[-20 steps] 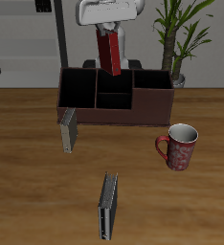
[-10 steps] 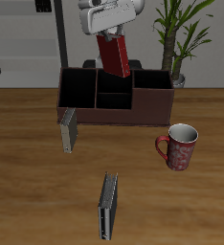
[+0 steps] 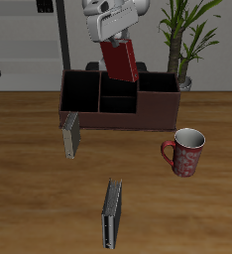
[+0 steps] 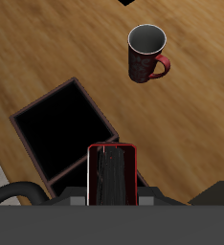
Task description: Place the red book into the back desk caddy's front compartment
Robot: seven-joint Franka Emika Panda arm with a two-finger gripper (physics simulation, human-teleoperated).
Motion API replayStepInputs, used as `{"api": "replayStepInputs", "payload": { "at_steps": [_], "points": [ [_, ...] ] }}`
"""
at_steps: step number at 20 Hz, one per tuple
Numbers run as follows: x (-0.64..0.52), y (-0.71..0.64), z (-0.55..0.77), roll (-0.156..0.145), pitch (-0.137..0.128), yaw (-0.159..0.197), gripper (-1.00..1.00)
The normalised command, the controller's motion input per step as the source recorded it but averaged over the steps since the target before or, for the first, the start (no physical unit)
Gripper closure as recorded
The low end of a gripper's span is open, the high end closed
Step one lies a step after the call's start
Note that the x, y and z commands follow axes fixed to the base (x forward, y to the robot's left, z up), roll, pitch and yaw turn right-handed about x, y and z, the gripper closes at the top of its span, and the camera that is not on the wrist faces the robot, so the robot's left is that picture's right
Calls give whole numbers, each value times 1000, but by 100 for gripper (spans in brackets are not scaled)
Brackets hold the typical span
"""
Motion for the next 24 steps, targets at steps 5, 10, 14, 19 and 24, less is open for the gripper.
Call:
{"api": "replayStepInputs", "payload": {
  "at_steps": [5,10,14,19,24],
  "points": [
    [94,-75,-8,-19,7,112,100],
    [47,-60,-103,3,35,145,100],
    [19,30,-19,9,12,94,100],
    [56,-42,-47,-30,20,117,100],
    [41,34,-85,-3,8,123,100]
  ]
}}
